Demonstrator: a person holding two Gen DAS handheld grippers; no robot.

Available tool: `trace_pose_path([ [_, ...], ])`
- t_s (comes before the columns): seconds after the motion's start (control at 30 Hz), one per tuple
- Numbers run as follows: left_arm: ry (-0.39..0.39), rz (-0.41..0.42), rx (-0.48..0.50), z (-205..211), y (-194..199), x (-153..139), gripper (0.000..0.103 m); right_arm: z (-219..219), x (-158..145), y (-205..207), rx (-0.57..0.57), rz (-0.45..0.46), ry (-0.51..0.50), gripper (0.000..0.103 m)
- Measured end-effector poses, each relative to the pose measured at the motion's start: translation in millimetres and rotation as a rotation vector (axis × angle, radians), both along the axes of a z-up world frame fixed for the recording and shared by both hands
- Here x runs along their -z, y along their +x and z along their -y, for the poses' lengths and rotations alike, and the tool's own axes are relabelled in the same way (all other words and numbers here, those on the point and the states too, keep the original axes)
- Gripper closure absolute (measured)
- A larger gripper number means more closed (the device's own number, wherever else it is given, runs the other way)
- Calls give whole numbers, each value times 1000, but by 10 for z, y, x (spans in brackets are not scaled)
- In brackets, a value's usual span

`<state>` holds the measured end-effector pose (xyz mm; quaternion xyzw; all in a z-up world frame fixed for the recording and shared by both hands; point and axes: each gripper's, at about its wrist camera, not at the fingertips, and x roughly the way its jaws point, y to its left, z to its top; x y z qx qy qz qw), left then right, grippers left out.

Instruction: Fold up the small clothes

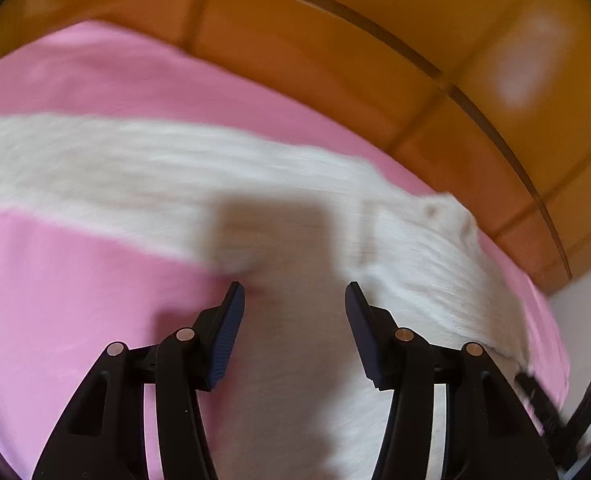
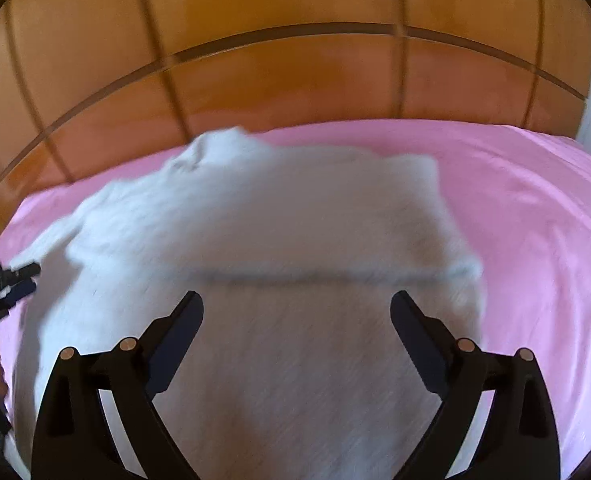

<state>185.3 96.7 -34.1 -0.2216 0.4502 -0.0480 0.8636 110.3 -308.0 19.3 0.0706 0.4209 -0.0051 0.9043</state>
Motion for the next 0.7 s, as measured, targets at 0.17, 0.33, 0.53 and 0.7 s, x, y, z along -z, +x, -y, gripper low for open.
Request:
trace_pose_path([
  [0.17, -125, -25, -208, -998, -362, 64, 51, -352, 229, -185, -55, -17, -91, 2],
  [0.33, -227, 11, -452, -1952, -671, 102, 51, -342, 318, -165, -41, -20, -72, 2],
  [0.53, -334, 25, -612, -2676, -725, 156, 51, -343, 327, -239, -33, 3, -71, 2],
  [0.7, -435, 32, -722, -3126, -603, 226, 52, -350, 319, -254, -31, 11, -81, 2],
])
